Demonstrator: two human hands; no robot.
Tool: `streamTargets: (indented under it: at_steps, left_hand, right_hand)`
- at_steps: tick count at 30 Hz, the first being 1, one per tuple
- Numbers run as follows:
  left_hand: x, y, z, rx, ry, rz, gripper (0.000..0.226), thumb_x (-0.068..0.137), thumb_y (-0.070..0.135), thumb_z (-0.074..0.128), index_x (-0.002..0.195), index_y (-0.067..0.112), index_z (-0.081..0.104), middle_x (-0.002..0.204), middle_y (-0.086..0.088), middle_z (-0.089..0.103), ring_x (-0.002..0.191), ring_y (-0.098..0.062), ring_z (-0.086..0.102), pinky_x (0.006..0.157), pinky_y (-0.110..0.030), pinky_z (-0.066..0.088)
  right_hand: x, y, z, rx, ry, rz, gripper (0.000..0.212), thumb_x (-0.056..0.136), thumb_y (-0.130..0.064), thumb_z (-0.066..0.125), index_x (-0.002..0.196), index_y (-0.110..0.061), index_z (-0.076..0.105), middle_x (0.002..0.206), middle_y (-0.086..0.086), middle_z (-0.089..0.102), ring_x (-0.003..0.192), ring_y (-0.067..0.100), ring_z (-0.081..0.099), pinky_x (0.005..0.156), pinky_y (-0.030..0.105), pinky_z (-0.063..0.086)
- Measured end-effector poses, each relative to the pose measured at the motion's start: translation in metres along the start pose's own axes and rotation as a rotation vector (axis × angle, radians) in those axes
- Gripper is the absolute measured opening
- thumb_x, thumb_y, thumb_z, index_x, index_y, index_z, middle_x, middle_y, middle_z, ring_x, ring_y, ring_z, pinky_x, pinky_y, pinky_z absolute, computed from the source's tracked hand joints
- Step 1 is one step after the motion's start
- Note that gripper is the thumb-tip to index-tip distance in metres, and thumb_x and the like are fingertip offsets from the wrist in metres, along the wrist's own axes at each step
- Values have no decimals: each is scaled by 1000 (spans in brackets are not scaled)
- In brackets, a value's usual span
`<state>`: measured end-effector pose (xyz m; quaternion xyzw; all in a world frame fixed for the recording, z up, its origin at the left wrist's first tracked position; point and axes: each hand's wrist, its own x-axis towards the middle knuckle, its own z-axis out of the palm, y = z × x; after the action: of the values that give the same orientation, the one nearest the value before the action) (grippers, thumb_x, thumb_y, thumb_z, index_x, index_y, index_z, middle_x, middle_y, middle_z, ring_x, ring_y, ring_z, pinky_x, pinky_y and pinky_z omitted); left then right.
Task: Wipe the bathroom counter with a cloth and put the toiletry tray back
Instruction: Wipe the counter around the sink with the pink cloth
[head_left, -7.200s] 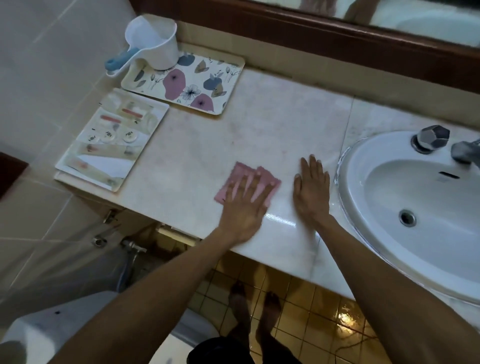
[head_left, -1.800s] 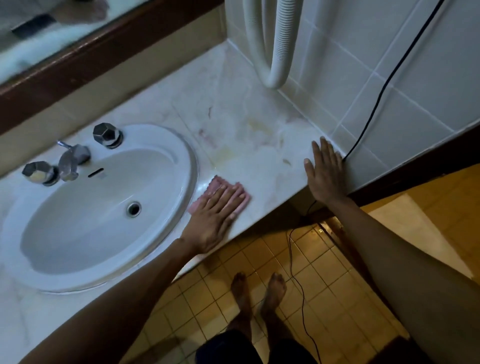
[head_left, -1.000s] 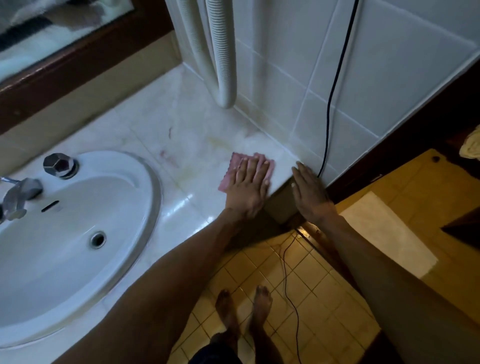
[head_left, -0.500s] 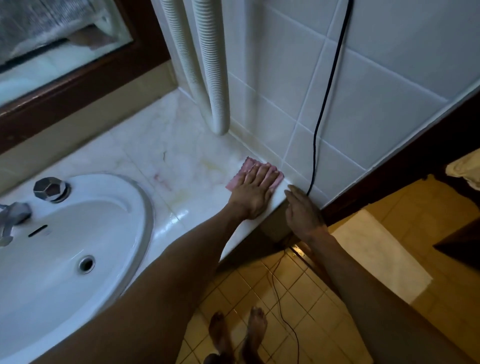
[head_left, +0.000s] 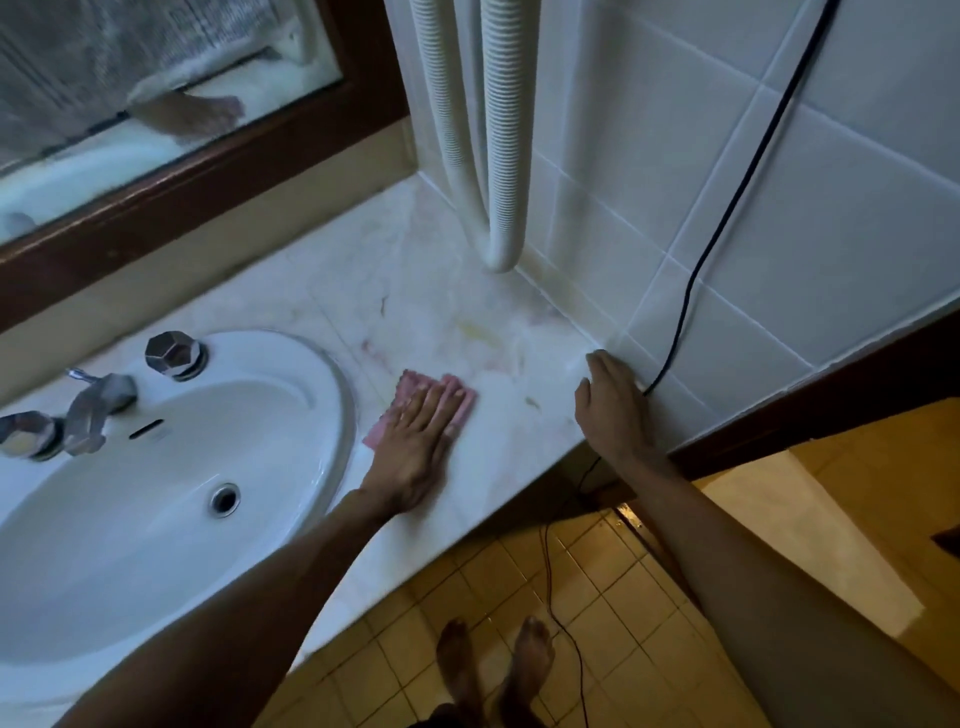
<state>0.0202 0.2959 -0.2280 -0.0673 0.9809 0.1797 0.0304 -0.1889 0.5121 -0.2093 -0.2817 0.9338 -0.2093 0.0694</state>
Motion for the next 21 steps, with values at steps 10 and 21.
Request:
streamTargets:
  at_steps: [10,21]
  left_hand:
    - [87,50,19,29,113,-164,67,106,34,22,167,20,-2,175,-10,-5,162,-31,-8,128,-58,9]
    - [22,-19,-2,145,127,-341,63,104,26,15,167,16,12,175,-12,8,162,-30,6,128,-56,13]
  right_hand:
    - [-7,6,13,-63,-52,-29,54,103,-28,44,150,-2,36,160,16,31,148,30,27,119,43,28]
    - [13,-15,32,-89,-34,-24,56,103,-34,43,149,-3,36,160,17,29,148,33,25,120,48,27]
